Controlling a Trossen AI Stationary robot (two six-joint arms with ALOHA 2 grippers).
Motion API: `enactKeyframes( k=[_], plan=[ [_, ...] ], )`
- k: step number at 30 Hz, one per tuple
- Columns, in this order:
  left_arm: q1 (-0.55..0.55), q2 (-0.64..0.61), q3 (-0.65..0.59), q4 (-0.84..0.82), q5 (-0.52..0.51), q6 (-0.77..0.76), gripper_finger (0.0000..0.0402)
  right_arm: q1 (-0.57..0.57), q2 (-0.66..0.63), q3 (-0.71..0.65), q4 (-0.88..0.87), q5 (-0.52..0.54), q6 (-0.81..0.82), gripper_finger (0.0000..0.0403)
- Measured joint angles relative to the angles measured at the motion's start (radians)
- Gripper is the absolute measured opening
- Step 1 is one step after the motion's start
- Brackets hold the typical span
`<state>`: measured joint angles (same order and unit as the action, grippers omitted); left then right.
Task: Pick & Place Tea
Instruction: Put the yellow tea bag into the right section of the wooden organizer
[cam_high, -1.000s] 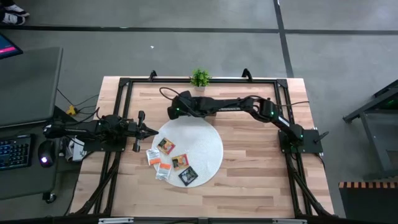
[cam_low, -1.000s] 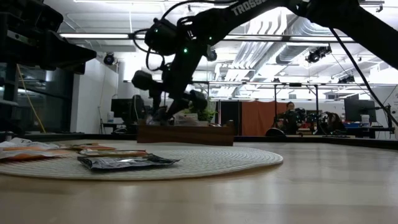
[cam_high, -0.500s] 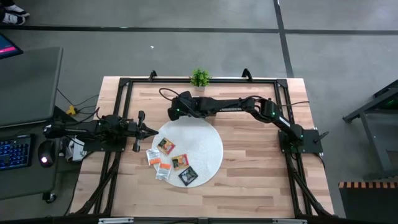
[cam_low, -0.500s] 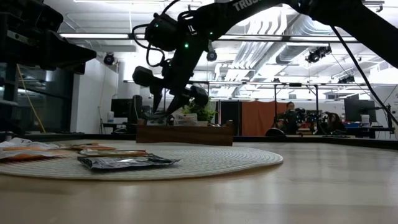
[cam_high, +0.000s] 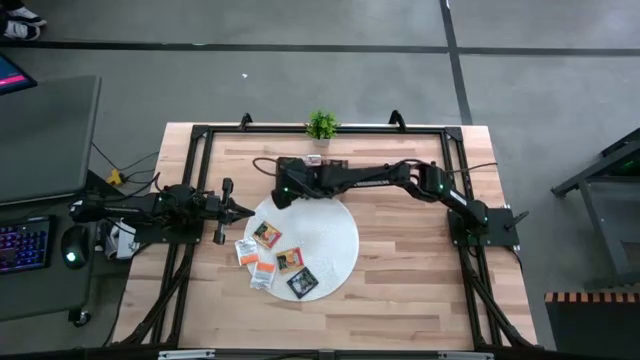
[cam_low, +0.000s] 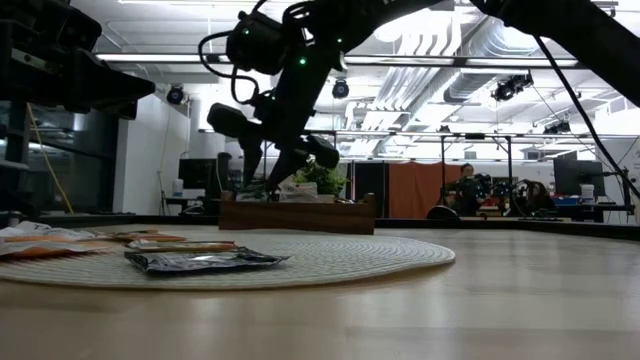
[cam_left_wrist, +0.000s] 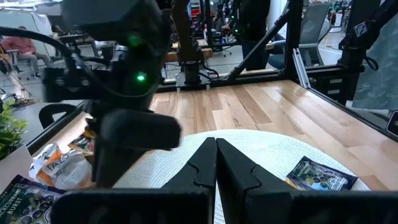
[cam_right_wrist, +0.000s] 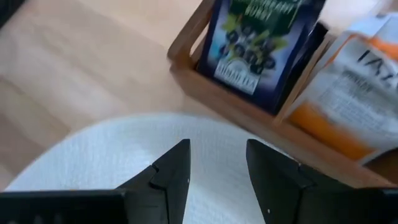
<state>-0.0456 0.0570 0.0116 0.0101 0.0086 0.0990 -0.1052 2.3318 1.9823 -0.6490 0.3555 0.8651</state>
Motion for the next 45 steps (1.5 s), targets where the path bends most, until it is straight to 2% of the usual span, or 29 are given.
enactKeyframes(
  k=[9, 15, 24, 30, 36, 41, 45],
  plan=[
    [0.000, 0.000, 0.000, 0.000, 0.000, 0.000, 0.0001, 0.024, -0.018, 0.000, -0.036, -0.046, -0.043, 0.0152],
    [0.000, 0.000, 0.000, 0.000, 0.000, 0.000, 0.0001, 0.050, -0.058, 0.000, -0.061, -0.118, -0.143, 0.0152],
    [0.000, 0.000, 0.000, 0.000, 0.000, 0.000, 0.0001, 0.143, -0.091, 0.000, -0.093, -0.374, -0.432, 0.0152],
    [0.000, 0.000, 0.000, 0.000, 0.000, 0.000, 0.0001, 0.192, -0.092, 0.000, -0.116, -0.448, -0.674, 0.0152],
    [0.000, 0.000, 0.000, 0.000, 0.000, 0.000, 0.0001, 0.215, -0.083, 0.000, -0.094, -0.584, -0.912, 0.0158],
    [0.000, 0.000, 0.000, 0.000, 0.000, 0.000, 0.0001, 0.227, -0.049, 0.000, -0.085, -0.590, -0.978, 0.0198],
    [0.000, 0.000, 0.000, 0.000, 0.000, 0.000, 0.0001, 0.227, -0.014, -0.002, -0.063, -0.536, -0.979, 0.0230]
  ],
)
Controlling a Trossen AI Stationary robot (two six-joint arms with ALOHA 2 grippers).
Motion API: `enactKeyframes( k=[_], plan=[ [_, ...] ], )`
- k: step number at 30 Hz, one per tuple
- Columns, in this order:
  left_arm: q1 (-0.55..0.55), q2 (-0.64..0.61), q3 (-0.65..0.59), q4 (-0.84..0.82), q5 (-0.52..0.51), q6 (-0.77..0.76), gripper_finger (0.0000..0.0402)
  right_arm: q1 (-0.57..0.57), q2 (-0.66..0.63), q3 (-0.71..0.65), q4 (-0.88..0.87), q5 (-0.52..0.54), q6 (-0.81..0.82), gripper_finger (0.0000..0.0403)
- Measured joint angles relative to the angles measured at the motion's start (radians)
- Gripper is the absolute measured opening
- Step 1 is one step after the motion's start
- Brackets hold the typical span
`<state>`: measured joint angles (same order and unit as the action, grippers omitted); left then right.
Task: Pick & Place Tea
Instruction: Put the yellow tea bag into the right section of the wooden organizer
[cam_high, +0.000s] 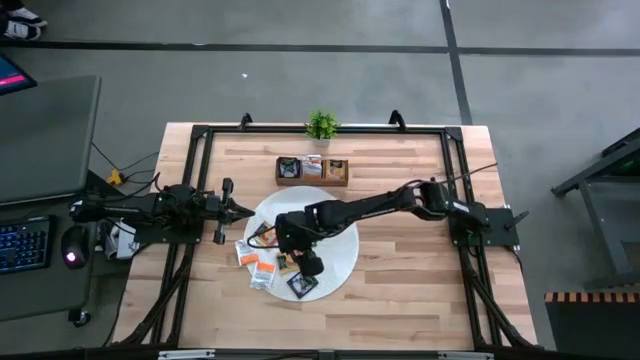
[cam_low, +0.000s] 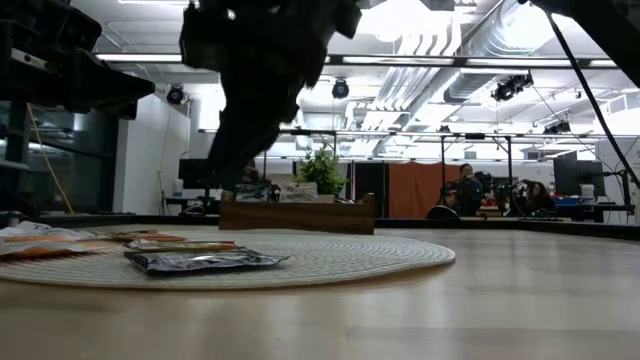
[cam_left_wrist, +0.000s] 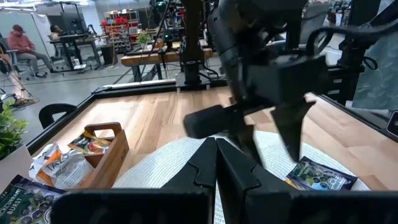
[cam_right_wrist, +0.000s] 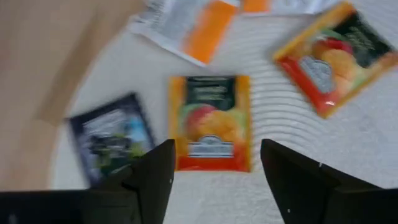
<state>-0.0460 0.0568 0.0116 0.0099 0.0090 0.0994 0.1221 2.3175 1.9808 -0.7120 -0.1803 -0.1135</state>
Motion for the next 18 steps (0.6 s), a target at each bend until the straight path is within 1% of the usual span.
enactKeyframes(
  k=[2, 7, 11, 18],
  plan=[
    [0.000, 0.000, 0.000, 0.000, 0.000, 0.000, 0.0001, 0.004, 0.010, 0.000, 0.030, 0.037, 0.000, 0.0240],
    [0.000, 0.000, 0.000, 0.000, 0.000, 0.000, 0.0001, 0.022, 0.011, 0.000, 0.086, 0.062, 0.008, 0.0243],
    [0.000, 0.000, 0.000, 0.000, 0.000, 0.000, 0.0001, 0.033, 0.021, 0.000, 0.099, 0.066, 0.038, 0.0244],
    [0.000, 0.000, 0.000, -0.001, 0.000, 0.000, 0.0001, 0.042, 0.074, 0.015, 0.115, 0.070, 0.057, 0.0244]
  ],
)
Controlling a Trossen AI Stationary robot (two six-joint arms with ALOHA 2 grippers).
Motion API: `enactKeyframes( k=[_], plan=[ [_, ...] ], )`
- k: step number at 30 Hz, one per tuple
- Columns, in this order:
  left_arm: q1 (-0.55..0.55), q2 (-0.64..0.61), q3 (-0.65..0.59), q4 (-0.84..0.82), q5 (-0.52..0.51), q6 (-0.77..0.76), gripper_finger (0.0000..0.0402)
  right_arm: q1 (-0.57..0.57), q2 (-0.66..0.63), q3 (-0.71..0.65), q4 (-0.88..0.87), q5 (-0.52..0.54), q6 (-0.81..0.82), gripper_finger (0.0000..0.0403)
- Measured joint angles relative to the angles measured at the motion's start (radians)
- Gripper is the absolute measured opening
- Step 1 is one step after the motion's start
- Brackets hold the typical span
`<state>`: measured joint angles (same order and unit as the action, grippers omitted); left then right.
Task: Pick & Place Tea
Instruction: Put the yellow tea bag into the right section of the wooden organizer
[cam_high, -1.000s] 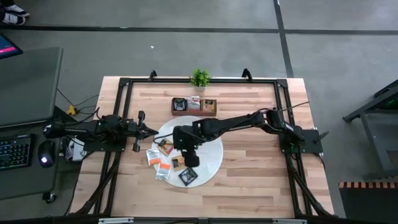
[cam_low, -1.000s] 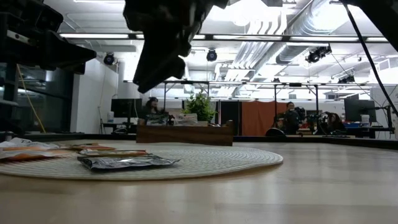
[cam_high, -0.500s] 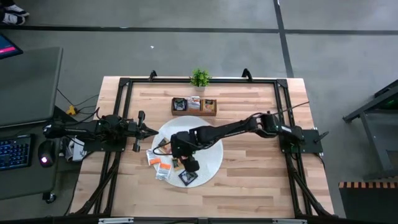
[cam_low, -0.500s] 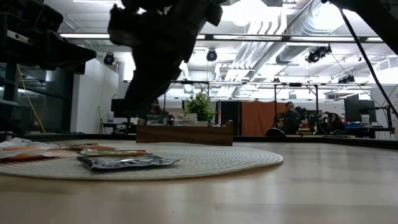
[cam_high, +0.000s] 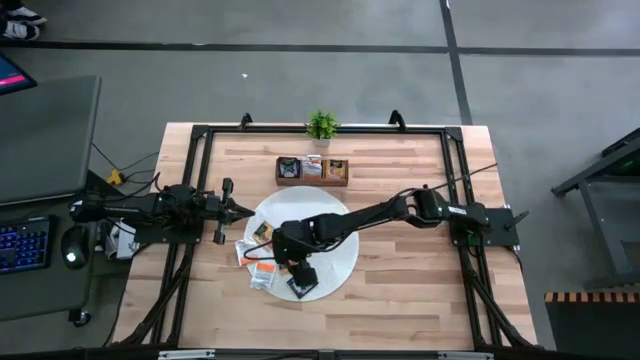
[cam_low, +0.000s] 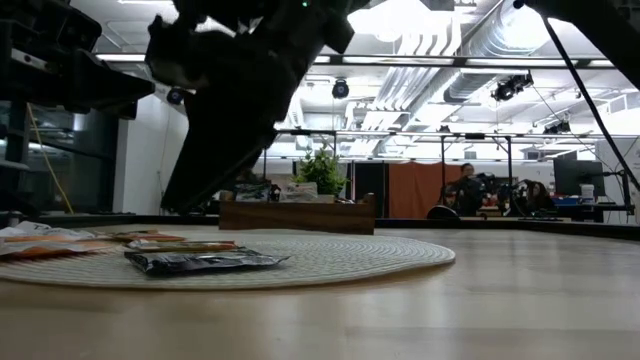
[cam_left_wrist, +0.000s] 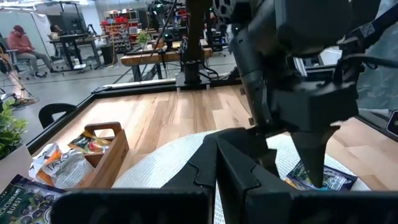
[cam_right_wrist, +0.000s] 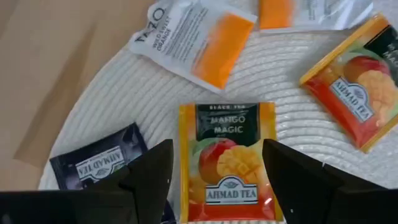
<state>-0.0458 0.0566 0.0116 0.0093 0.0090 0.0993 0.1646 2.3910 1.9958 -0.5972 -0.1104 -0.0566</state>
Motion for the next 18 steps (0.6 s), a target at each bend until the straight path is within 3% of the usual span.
enactKeyframes(
  k=[18],
  plan=[
    [0.000, 0.000, 0.000, 0.001, 0.000, 0.000, 0.0001, 0.004, 0.055, 0.034, 0.011, 0.027, -0.012, 0.0243]
  ],
)
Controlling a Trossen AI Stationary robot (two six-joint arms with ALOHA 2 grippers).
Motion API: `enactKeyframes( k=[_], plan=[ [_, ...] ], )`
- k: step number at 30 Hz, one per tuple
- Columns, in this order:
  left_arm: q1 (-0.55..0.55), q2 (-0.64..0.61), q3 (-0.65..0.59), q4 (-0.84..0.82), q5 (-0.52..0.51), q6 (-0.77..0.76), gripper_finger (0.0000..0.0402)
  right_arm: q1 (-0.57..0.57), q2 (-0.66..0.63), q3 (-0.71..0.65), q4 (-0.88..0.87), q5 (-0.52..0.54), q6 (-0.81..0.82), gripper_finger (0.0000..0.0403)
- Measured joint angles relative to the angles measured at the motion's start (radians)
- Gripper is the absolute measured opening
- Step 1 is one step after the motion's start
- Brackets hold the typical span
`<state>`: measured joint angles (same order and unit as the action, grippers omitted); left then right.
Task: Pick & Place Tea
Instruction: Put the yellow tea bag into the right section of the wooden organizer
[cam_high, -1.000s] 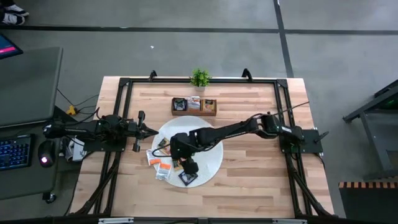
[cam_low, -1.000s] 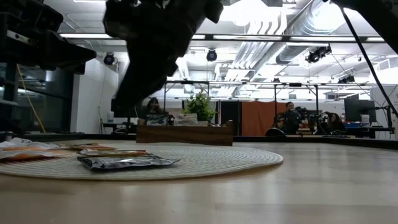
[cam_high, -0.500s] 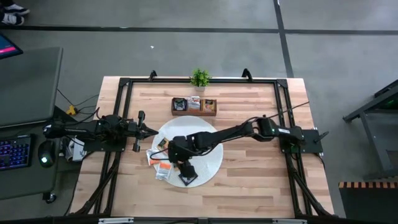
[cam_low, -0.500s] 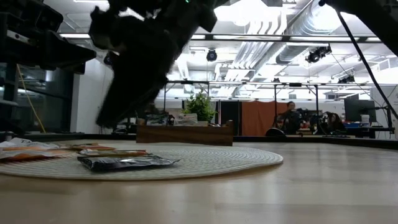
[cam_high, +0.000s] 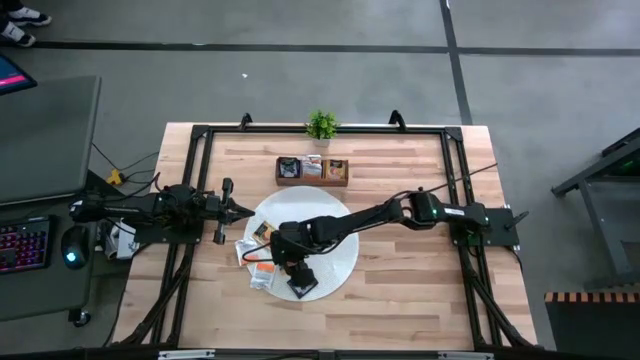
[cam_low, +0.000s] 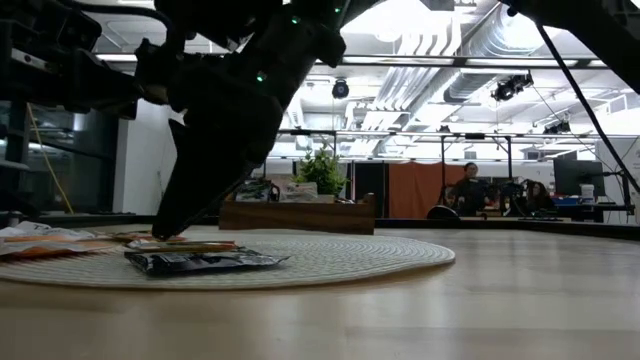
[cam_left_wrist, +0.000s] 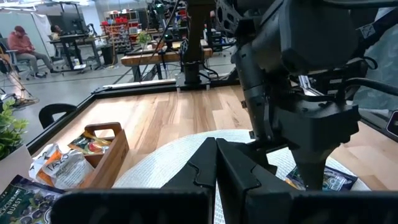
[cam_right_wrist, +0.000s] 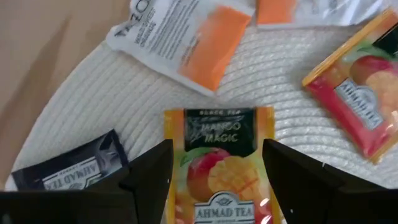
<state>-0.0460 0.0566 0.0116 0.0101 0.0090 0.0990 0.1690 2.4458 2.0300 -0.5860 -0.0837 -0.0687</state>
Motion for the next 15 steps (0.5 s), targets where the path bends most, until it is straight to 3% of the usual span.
enactKeyframes(
  k=[15],
  plan=[
    [0.000, 0.000, 0.000, 0.000, 0.000, 0.000, 0.0001, 0.001, 0.016, 0.000, 0.021, 0.010, 0.000, 0.0243]
  ],
)
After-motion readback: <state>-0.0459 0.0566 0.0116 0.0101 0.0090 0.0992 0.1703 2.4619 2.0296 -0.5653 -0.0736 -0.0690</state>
